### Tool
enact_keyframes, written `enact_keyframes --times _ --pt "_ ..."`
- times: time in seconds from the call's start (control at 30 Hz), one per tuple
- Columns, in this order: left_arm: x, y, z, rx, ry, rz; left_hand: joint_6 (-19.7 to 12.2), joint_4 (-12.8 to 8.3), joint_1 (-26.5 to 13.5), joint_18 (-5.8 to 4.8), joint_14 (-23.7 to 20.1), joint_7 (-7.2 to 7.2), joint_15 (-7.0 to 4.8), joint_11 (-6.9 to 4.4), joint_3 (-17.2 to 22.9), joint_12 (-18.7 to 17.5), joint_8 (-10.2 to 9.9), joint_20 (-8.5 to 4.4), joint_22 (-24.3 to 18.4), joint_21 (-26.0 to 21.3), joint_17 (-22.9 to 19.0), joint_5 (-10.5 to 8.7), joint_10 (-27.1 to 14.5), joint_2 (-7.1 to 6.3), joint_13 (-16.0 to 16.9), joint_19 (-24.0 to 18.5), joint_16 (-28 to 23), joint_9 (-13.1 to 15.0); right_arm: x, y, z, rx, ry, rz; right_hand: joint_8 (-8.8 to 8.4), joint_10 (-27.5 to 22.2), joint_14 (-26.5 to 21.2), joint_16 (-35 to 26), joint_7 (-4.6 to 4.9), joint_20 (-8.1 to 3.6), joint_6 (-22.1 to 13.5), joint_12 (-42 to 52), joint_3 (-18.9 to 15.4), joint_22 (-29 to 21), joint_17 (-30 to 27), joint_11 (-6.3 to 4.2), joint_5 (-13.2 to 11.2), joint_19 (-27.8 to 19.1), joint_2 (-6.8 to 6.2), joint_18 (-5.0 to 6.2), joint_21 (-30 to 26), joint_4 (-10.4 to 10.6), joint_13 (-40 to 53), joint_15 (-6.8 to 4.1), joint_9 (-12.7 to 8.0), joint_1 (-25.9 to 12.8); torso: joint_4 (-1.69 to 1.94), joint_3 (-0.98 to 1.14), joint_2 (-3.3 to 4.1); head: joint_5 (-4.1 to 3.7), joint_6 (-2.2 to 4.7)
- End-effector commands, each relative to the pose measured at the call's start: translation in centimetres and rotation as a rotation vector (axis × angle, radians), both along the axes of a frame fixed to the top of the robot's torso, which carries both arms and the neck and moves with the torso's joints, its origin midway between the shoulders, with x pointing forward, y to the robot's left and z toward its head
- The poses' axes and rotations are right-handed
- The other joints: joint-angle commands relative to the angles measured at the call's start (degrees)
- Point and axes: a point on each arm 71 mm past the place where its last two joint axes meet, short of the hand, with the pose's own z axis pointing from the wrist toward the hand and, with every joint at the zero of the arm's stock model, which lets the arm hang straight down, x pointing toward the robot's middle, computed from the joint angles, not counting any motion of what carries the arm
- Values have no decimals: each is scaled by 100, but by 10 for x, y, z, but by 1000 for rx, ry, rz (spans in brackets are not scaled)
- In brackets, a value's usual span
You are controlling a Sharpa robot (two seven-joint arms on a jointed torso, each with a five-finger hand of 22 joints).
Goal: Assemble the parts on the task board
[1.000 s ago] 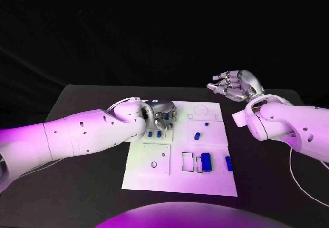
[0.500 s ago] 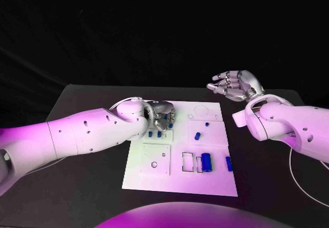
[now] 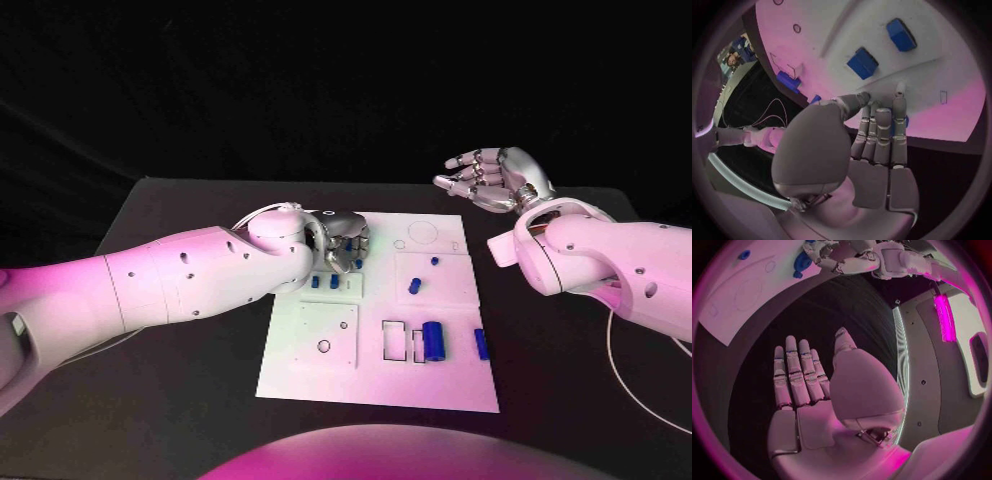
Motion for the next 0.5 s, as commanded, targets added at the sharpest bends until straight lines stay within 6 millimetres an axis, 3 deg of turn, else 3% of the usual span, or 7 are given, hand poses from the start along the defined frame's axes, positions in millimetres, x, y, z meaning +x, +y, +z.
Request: enact_keyframes --times 0.03,0.5 --pt "-2 -4 -1 -9 12 -14 34 2 -45 79 61 -3 0 9 13 -28 -32 -8 9 32 20 -35 48 14 -16 -34 33 -13 0 2 0 -2 1 18 16 -14 -6 -35 349 5 10 -25 26 -5 -5 32 -1 -47 24 80 -7 -4 -3 24 -8 3 5 0 0 -3 -6" --pt "-3 -5 -2 3 39 -23 90 -77 -21 78 63 5 9 28 32 -197 -116 -6 55 91 -53 -31 58 -15 -119 -53 85 -72 0 2 0 -3 1 19 16 -14 -6 -35 349 5 10 -25 26 -5 -5 32 -1 -47 24 80 -7 -4 -3 24 -8 3 3 -1 -5 -7 -12"
